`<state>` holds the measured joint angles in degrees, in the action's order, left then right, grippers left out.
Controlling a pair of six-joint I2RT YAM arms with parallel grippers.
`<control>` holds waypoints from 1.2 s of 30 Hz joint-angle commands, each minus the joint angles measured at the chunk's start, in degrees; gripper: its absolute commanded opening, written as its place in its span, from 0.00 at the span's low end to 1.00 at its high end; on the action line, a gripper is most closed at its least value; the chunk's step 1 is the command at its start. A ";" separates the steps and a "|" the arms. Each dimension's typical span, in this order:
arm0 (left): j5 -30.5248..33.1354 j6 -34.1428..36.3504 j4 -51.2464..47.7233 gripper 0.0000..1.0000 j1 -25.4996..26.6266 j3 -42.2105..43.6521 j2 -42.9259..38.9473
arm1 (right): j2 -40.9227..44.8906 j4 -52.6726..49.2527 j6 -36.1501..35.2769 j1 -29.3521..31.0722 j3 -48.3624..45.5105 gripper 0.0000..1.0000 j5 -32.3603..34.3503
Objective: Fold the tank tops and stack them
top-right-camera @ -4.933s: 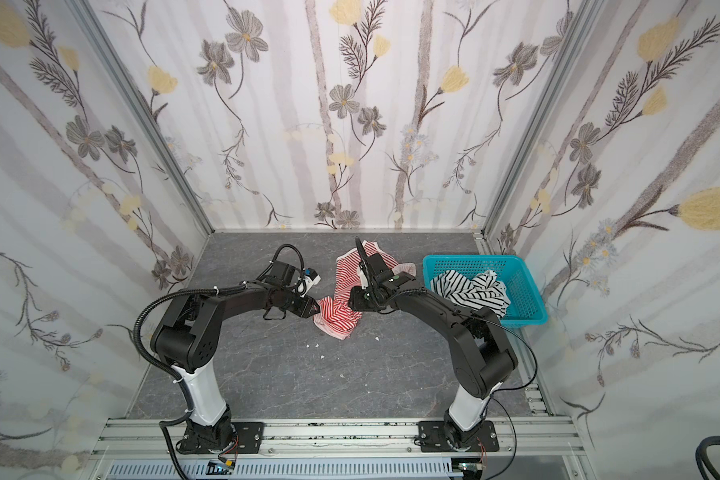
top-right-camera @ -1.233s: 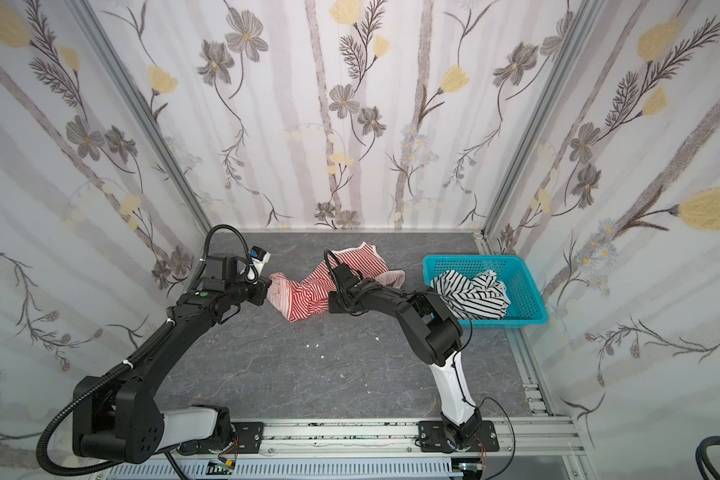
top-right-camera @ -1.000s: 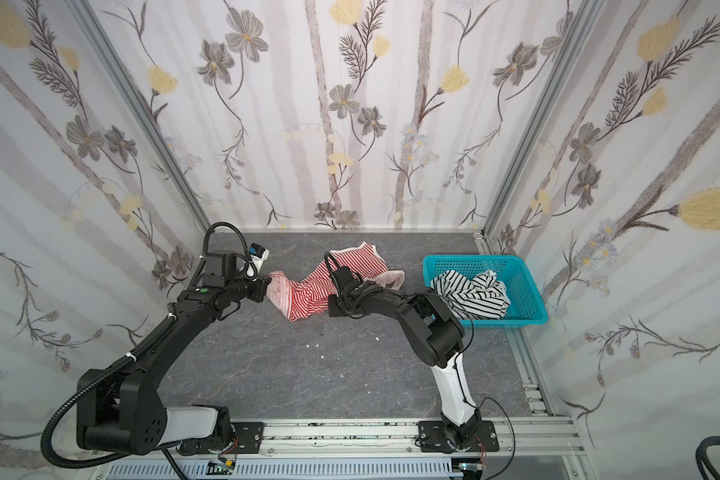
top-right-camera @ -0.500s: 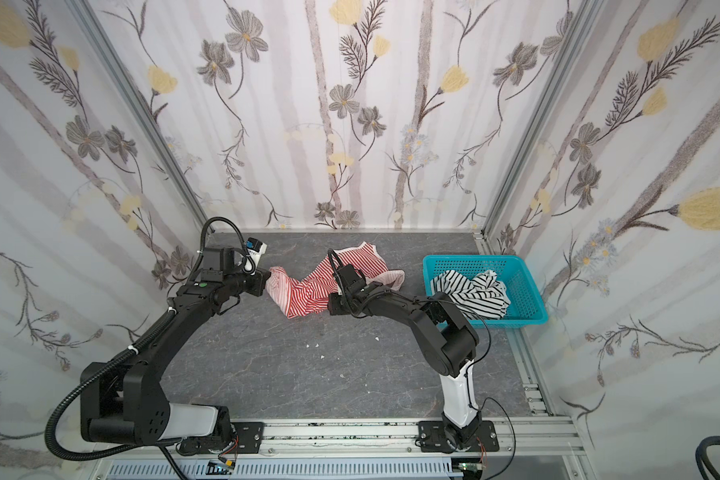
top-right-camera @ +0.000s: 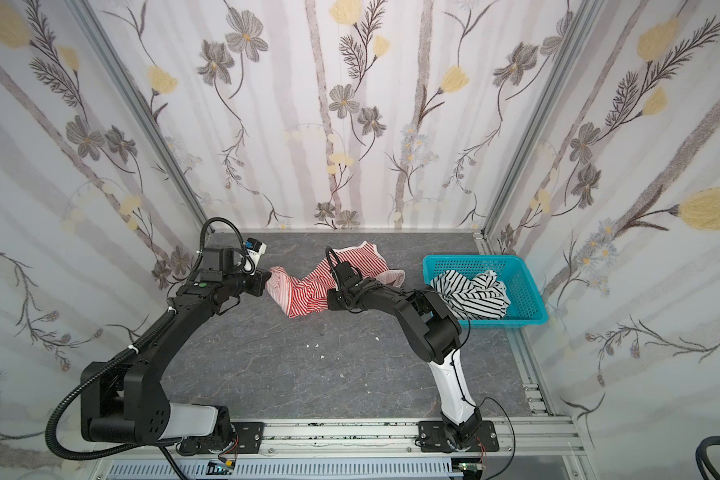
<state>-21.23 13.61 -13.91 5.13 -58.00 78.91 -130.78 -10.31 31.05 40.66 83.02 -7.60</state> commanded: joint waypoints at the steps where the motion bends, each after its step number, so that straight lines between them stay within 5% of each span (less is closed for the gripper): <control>1: -0.39 0.02 1.46 0.00 -0.19 -0.19 0.01 | 1.72 2.56 0.86 0.29 -1.06 0.05 -2.27; 11: 1.61 0.95 1.44 0.00 -2.34 -1.92 -0.69 | 22.79 -0.97 2.71 0.63 -14.97 0.00 -0.79; 21: 3.35 4.16 1.64 0.00 -3.54 0.27 -0.04 | 46.24 -24.14 3.95 0.92 -25.71 0.00 9.98; 25: 0.99 6.25 1.36 0.00 -3.41 3.75 0.05 | 52.87 -27.37 4.60 0.86 -29.68 0.00 7.94; 34: 0.91 15.01 -0.05 0.00 -1.24 14.33 -3.20 | 46.17 -26.47 1.41 0.91 -29.66 0.04 6.11; 36: 1.15 15.83 0.00 0.15 -1.24 15.16 -3.22 | 42.13 -25.68 0.58 0.82 -27.30 0.17 7.14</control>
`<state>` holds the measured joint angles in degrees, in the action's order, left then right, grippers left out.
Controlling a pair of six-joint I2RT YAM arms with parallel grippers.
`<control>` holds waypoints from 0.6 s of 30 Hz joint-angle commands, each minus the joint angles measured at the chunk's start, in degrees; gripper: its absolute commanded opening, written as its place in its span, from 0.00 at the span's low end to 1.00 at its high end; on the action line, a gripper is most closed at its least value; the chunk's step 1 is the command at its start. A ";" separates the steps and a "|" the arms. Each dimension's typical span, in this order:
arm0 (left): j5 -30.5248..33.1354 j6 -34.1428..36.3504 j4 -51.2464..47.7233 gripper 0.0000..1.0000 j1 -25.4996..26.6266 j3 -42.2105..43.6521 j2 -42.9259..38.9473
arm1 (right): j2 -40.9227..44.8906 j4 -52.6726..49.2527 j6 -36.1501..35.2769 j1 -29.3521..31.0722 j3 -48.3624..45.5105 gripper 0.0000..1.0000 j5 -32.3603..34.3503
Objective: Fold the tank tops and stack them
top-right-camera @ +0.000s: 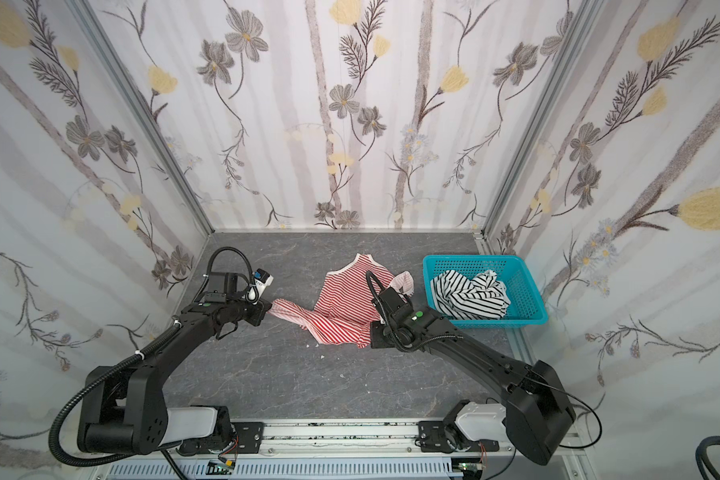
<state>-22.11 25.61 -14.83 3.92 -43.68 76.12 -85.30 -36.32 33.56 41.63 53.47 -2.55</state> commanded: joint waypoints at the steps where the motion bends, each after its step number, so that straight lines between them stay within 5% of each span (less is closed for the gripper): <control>1: 2.07 3.86 0.94 0.25 -0.04 1.12 -0.44 | -5.44 0.91 -2.23 -0.35 3.47 0.19 2.66; 4: 1.61 3.19 1.04 0.55 -0.01 1.15 -0.30 | -12.25 1.27 -2.93 -1.02 8.26 0.30 4.65; 9: 0.38 3.17 1.21 0.67 -0.05 1.21 1.47 | -20.12 2.26 -3.60 -1.94 14.41 0.38 5.19; 15: 2.15 7.48 2.26 0.53 -0.05 2.78 3.87 | -21.31 3.67 -3.29 -1.98 15.41 0.38 5.10; 18: 3.76 8.45 5.23 0.28 -0.05 3.71 5.99 | -20.37 4.31 -3.11 -2.26 14.49 0.38 4.73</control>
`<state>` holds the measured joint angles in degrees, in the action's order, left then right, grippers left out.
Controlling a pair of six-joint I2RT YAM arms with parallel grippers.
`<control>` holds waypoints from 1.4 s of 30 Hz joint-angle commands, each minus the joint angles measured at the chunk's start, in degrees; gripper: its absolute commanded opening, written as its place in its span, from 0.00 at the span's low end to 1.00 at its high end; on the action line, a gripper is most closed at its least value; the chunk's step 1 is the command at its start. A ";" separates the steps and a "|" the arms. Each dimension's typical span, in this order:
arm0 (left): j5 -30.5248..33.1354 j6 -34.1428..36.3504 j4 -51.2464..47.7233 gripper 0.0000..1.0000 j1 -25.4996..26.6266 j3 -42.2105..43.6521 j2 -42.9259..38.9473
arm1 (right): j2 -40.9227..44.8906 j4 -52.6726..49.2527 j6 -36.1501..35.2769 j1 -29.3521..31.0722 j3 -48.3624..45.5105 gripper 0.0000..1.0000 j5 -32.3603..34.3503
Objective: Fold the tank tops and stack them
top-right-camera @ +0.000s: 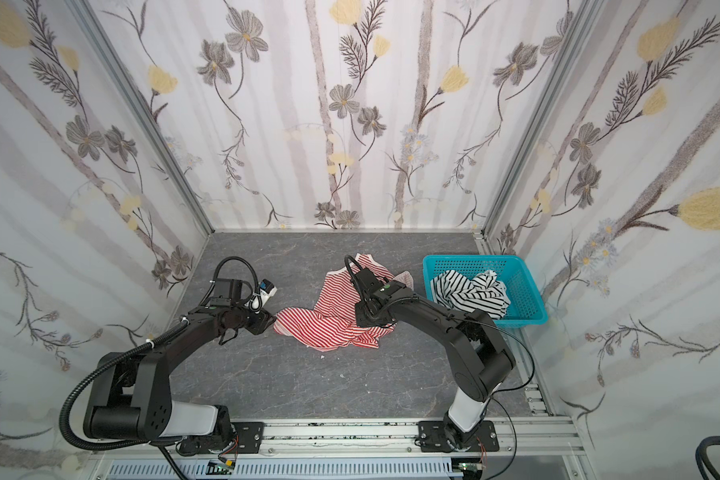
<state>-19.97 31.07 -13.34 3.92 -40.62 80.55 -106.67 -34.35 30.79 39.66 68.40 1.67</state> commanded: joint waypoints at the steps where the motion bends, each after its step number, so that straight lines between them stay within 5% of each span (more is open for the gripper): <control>1: 1.90 2.82 4.76 0.21 -0.06 0.59 2.35 | 1.11 2.43 -0.26 -0.33 -0.55 0.38 0.48; 6: 1.24 2.24 6.07 0.13 -0.02 -2.70 8.12 | 1.46 2.52 -0.09 -0.54 -1.16 0.37 0.09; 15: 0.94 4.43 5.83 0.33 0.06 -3.87 10.65 | 2.61 2.91 0.38 -1.08 -2.75 0.37 0.08; 21: 2.46 7.05 5.43 0.38 0.03 -2.36 8.87 | 2.79 2.97 0.09 -1.51 -2.92 0.38 -0.09; 42: 3.26 13.00 0.51 0.37 2.60 -4.22 10.99 | 3.14 3.33 -0.52 -2.56 -3.71 0.38 -0.34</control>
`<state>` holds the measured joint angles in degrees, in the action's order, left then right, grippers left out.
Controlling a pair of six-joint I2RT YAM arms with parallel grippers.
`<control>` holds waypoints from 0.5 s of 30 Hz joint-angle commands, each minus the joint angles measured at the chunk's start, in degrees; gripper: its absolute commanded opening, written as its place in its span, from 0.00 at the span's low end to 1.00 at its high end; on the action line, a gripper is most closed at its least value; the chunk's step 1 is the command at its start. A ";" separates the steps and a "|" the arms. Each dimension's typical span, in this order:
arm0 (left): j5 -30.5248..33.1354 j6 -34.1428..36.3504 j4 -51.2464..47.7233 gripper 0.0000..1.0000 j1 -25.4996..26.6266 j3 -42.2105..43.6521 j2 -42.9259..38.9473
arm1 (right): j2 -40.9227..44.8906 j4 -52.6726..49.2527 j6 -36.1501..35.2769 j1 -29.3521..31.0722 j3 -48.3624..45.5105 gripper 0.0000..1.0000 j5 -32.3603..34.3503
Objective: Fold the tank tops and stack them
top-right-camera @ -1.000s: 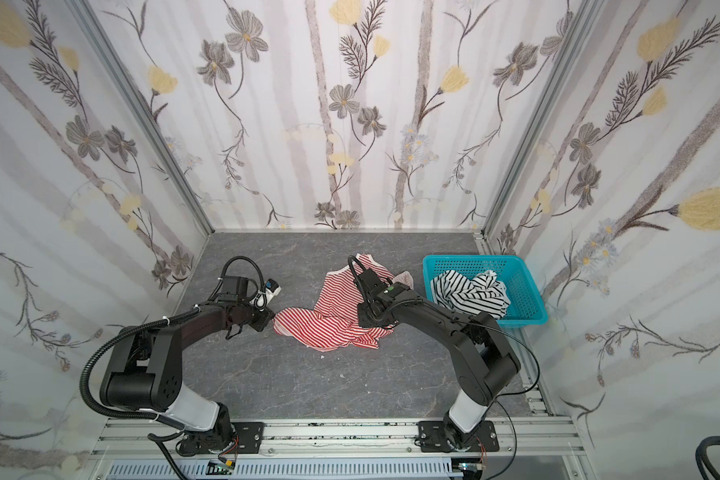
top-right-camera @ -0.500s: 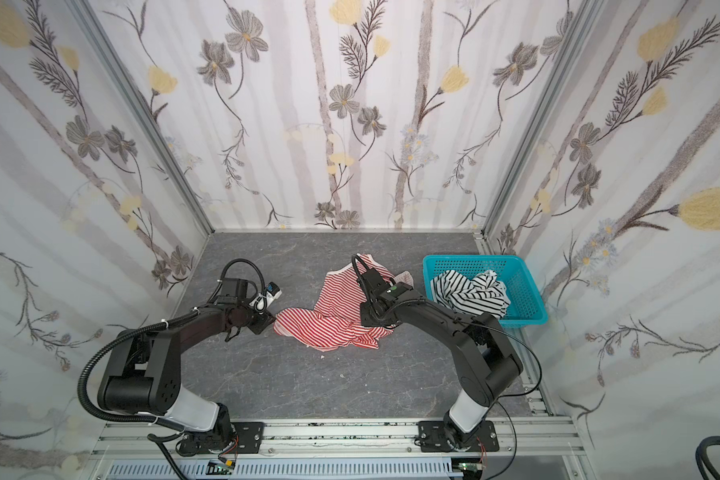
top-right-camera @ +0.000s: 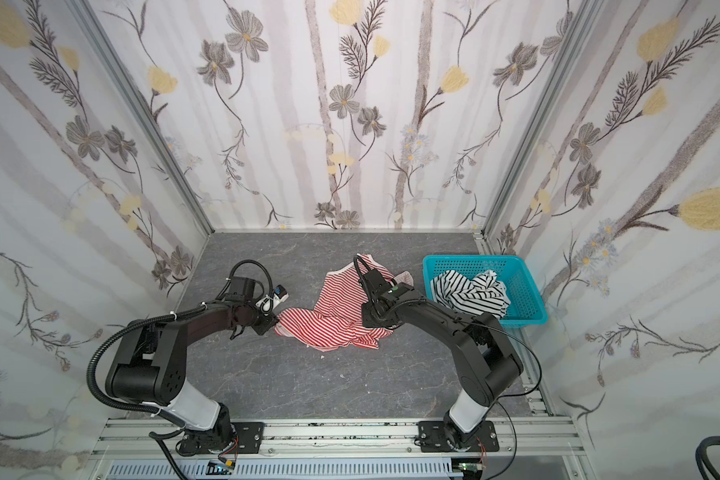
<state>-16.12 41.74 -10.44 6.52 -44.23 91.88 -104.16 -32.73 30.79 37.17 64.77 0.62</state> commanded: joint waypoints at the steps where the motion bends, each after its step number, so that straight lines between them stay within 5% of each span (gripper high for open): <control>1: -0.67 2.90 -2.99 0.38 -0.02 -0.59 -0.58 | 0.61 1.79 -0.48 -0.03 -0.09 0.38 0.77; 10: -1.72 3.18 -4.55 0.40 0.19 -2.23 1.31 | 0.36 1.96 -0.79 -0.33 0.18 0.37 0.58; 15: -2.36 2.23 -4.50 0.23 1.60 -3.19 3.00 | 0.38 2.35 -0.68 -0.43 -0.17 0.37 0.52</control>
<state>-17.08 43.90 -14.20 7.51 -46.81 94.02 -103.94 -32.67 30.35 36.71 64.69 0.60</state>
